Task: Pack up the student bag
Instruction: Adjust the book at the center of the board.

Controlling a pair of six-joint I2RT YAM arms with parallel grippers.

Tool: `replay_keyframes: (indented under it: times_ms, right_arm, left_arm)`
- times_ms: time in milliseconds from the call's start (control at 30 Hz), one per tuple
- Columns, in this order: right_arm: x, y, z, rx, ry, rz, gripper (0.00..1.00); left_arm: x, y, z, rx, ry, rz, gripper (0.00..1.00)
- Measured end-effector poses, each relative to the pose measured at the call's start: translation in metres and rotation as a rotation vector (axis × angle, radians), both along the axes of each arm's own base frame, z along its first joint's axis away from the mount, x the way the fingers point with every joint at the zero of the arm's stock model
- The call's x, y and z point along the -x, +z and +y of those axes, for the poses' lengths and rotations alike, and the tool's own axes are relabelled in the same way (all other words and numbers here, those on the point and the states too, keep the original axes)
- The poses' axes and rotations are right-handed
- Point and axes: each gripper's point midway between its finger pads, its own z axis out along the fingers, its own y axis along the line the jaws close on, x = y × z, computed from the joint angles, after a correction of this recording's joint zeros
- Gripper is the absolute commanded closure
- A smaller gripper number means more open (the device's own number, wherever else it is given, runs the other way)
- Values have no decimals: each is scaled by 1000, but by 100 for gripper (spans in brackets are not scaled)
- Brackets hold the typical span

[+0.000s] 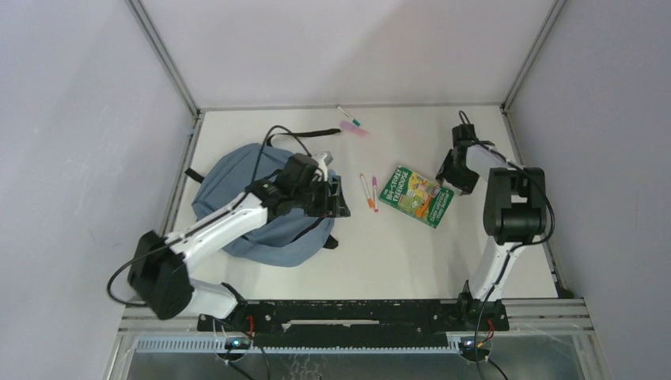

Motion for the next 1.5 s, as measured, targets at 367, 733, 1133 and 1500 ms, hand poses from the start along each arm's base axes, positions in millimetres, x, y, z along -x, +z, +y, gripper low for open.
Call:
replay_keyframes:
  times_ms: [367, 733, 1133, 1500]
  right_arm:
    - [36, 92, -6, -61, -85, -284, 24]
    - [109, 54, 22, -242, -95, -260, 23]
    - [128, 40, 32, -327, -96, -250, 23]
    - [120, 37, 34, -358, -107, -265, 22]
  left_arm:
    - [-68, 32, -89, 3, -130, -87, 23]
    - [-161, 7, -172, -3, -184, -159, 17]
    - [-181, -71, -193, -53, -187, -77, 18]
    - [-180, -84, -193, -62, -183, -57, 18]
